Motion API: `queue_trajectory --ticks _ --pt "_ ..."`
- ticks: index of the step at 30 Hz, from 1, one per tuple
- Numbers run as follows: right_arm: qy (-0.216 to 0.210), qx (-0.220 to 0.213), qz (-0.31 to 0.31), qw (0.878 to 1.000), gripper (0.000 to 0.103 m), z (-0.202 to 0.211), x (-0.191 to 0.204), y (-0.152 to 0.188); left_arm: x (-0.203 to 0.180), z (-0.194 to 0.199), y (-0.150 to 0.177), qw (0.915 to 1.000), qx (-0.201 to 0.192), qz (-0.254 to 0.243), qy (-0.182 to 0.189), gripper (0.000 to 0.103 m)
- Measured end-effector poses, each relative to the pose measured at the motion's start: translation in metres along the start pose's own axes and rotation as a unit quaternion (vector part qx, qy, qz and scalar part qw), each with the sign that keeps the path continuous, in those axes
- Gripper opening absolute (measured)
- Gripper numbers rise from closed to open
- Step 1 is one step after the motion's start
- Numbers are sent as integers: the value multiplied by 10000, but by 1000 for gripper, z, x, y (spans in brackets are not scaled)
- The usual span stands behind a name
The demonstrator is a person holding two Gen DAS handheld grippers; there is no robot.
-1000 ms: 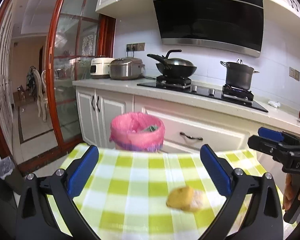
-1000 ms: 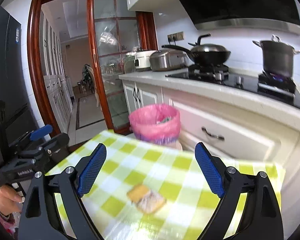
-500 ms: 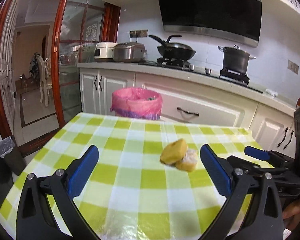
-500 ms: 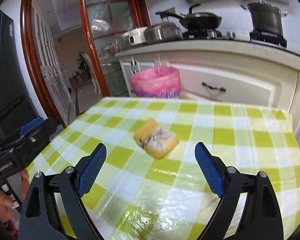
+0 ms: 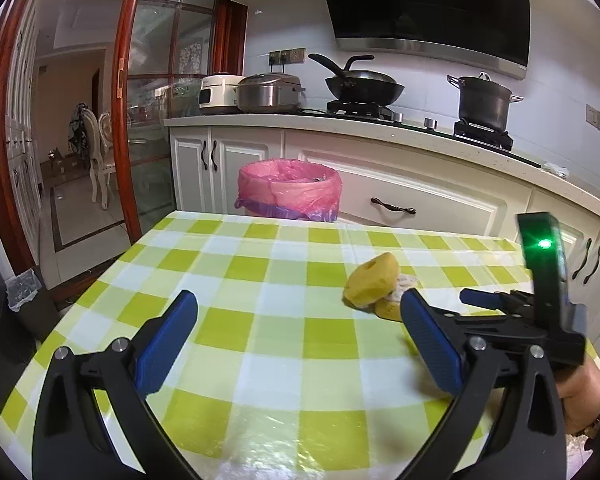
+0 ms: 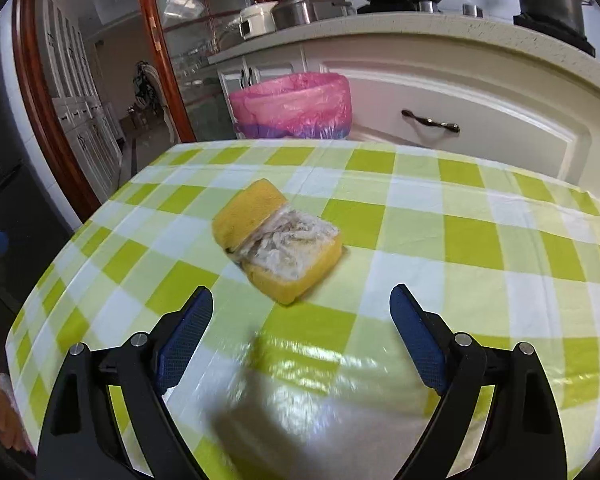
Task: Collect trash
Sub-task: 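Move both open tools back over the table toward the yellow sponges, then grasp one fluffy yellow sponge with right tool while left grasps the other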
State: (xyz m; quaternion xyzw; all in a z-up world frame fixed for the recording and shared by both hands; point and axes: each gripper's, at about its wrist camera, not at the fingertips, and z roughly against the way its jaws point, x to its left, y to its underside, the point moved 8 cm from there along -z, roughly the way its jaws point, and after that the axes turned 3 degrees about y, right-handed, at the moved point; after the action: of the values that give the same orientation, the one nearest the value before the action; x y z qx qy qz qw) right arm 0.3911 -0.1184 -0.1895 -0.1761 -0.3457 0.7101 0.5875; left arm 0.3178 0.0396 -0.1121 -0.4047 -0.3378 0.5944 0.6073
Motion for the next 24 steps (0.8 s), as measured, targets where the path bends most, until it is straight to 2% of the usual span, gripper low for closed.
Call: queue_trajectory --ticks 4,11,14,19,24 --pt "-5 154 -1 9999 85 -18 8 -7 7 1 -4 10000 -58 -33 -68 98" --pt "-43 155 18 9999 85 -33 18 -20 18 -2 -9 9999 -90 15 -141 98" --pt "98 429 -66 9990 85 -44 13 -16 21 -5 -11 9998 -93 34 -170 98" --pt "100 608 -113 9980 85 -48 9 -10 27 -11 -13 9996 -76 177 -191 98" --pt "159 677 -205 9974 78 -57 5 -14 23 -28 -11 9998 109 137 -133 98"
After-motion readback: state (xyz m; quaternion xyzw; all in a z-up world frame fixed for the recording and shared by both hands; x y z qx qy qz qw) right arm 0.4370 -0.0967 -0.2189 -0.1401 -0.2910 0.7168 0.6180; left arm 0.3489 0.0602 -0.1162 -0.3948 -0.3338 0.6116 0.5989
